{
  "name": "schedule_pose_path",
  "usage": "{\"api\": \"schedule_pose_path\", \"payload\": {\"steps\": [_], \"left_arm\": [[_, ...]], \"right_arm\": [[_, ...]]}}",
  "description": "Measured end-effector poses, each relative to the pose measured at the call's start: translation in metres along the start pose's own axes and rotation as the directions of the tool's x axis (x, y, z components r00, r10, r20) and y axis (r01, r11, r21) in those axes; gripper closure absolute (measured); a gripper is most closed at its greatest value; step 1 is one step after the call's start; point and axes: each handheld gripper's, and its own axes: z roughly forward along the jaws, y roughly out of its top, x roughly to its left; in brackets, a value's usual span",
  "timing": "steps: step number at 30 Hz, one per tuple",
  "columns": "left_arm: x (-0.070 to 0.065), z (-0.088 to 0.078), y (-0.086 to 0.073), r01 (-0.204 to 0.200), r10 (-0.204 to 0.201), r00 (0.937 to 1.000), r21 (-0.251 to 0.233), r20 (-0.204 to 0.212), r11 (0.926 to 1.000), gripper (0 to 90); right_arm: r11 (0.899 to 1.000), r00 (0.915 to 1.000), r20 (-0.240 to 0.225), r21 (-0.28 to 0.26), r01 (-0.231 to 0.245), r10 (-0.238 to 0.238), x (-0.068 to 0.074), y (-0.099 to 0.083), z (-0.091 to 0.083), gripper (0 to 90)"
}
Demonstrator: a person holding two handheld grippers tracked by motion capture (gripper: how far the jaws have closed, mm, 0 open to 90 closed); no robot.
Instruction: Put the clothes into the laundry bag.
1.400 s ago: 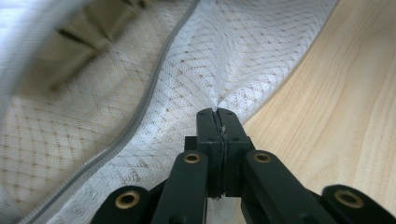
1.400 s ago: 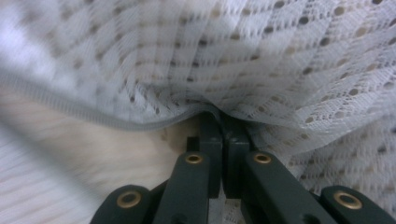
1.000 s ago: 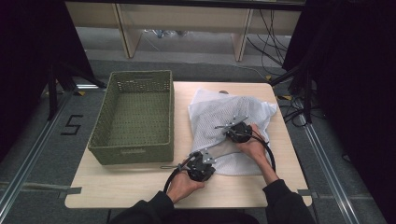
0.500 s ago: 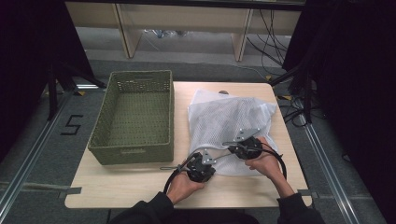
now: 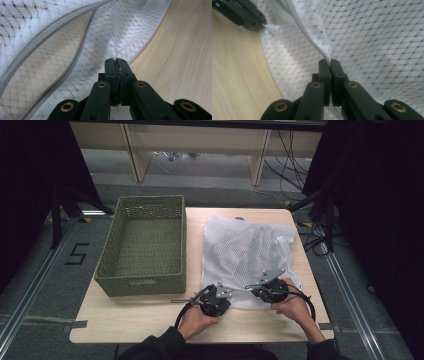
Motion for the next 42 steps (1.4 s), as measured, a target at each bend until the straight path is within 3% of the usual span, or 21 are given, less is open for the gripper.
{"api": "schedule_pose_path", "payload": {"steps": [2, 5, 6, 8, 11, 15, 19, 20, 21, 24, 25, 26, 27, 28, 29, 30, 31, 34, 40, 41, 42], "left_arm": [[-0.001, -0.002, 0.0, -0.028, 0.028, 0.9996, 0.012, 0.009, 0.9995, 87.0], [-0.004, -0.006, -0.002, 0.01, -0.01, 0.9991, -0.006, 0.041, 0.9999, 81.9], [-0.003, -0.01, -0.003, -0.001, 0.002, 0.999, -0.012, 0.046, 0.9999, 80.2], [-0.003, -0.018, -0.004, -0.01, 0.011, 0.999, -0.034, 0.043, 0.9994, 72.1], [0.0, -0.037, -0.006, -0.011, 0.013, 0.9988, -0.053, 0.047, 0.9985, 66.2], [0.005, -0.058, -0.01, -0.021, 0.023, 0.9996, -0.076, 0.019, 0.9969, 55.0], [0.01, -0.075, -0.02, -0.005, 0.004, 0.9999, -0.101, -0.01, 0.9949, 49.6], [0.011, -0.078, -0.023, -0.004, 0.003, 0.9999, -0.101, -0.017, 0.9949, 48.2], [0.013, -0.08, -0.025, -0.004, 0.002, 0.9998, -0.105, -0.02, 0.9944, 47.0], [0.017, -0.088, -0.029, 0.012, -0.017, 0.9989, -0.1, -0.043, 0.9949, 44.5], [0.018, -0.089, -0.03, 0.019, -0.024, 0.9987, -0.104, -0.045, 0.9944, 44.0], [0.018, -0.09, -0.031, 0.014, -0.019, 0.9987, -0.103, -0.048, 0.9946, 43.1], [0.019, -0.092, -0.032, 0.014, -0.02, 0.9986, -0.107, -0.05, 0.9942, 42.9], [0.018, -0.093, -0.033, 0.025, -0.031, 0.9981, -0.107, -0.054, 0.9939, 42.4], [0.018, -0.094, -0.034, 0.028, -0.034, 0.9982, -0.114, -0.05, 0.9931, 41.6], [0.019, -0.096, -0.034, 0.016, -0.023, 0.998, -0.107, -0.059, 0.9942, 40.9], [0.017, -0.096, -0.035, 0.037, -0.043, 0.9978, -0.117, -0.051, 0.9925, 40.1], [0.017, -0.101, -0.036, 0.036, -0.043, 0.9977, -0.132, -0.052, 0.9905, 38.4], [0.021, -0.109, -0.042, 0.064, -0.072, 0.9961, -0.145, -0.051, 0.9873, 30.0], [0.023, -0.111, -0.043, 0.061, -0.07, 0.9961, -0.144, -0.055, 0.9877, 28.8], [0.025, -0.112, -0.046, 0.074, -0.081, 0.9958, -0.148, -0.042, 0.9862, 28.0]], "right_arm": [[0.999, 0.9992, 0.012, 0.008, -0.038, 0.038, 0.0, -0.002, -0.002, 89.2], [0.999, 0.9994, -0.001, 0.001, -0.034, 0.034, -0.003, -0.005, -0.003, 88.8], [0.998, 0.9985, 0.003, 0.002, -0.055, 0.055, -0.002, -0.005, -0.005, 88.5], [0.999, 0.9995, -0.003, -0.021, -0.032, 0.032, -0.007, -0.007, -0.007, 86.7], [0.996, 0.9976, -0.01, -0.049, -0.069, 0.069, -0.009, -0.01, -0.011, 83.5], [0.985, 0.9936, -0.026, -0.127, -0.113, 0.11, -0.015, -0.011, -0.024, 69.1], [0.956, 0.9742, 0.0, -0.192, -0.221, 0.226, -0.016, -0.011, -0.035, 49.6], [0.951, 0.9752, 0.006, -0.225, -0.214, 0.221, -0.019, -0.013, -0.038, 47.2], [0.943, 0.9703, -0.025, -0.232, -0.24, 0.24, -0.019, -0.013, -0.041, 45.5], [0.922, 0.9633, -0.032, -0.283, -0.264, 0.266, -0.019, -0.017, -0.05, 42.5], [0.923, 0.9679, -0.057, -0.293, -0.251, 0.245, -0.021, -0.018, -0.052, 42.0], [0.911, 0.9565, -0.054, -0.294, -0.29, 0.287, -0.019, -0.019, -0.057, 41.6], [0.909, 0.9595, -0.045, -0.309, -0.278, 0.278, -0.021, -0.021, -0.059, 41.5], [0.896, 0.9508, -0.038, -0.324, -0.303, 0.307, -0.02, -0.022, -0.062, 41.1], [0.901, 0.9515, 0.0, -0.321, -0.291, 0.308, -0.022, -0.023, -0.065, 40.6], [0.896, 0.9459, 0.006, -0.323, -0.305, 0.324, -0.022, -0.024, -0.065, 40.4], [0.89, 0.9388, 0.022, -0.326, -0.318, 0.344, -0.023, -0.024, -0.065, 40.1], [0.9, 0.9358, 0.051, -0.298, -0.319, 0.349, -0.023, -0.026, -0.062, 39.2], [0.905, 0.9338, 0.061, -0.276, -0.323, 0.352, -0.021, -0.027, -0.06, 37.9], [0.911, 0.9395, 0.075, -0.281, -0.301, 0.334, -0.022, -0.027, -0.06, 37.6], [0.91, 0.938, 0.074, -0.281, -0.306, 0.339, -0.022, -0.027, -0.06, 37.3]]}}
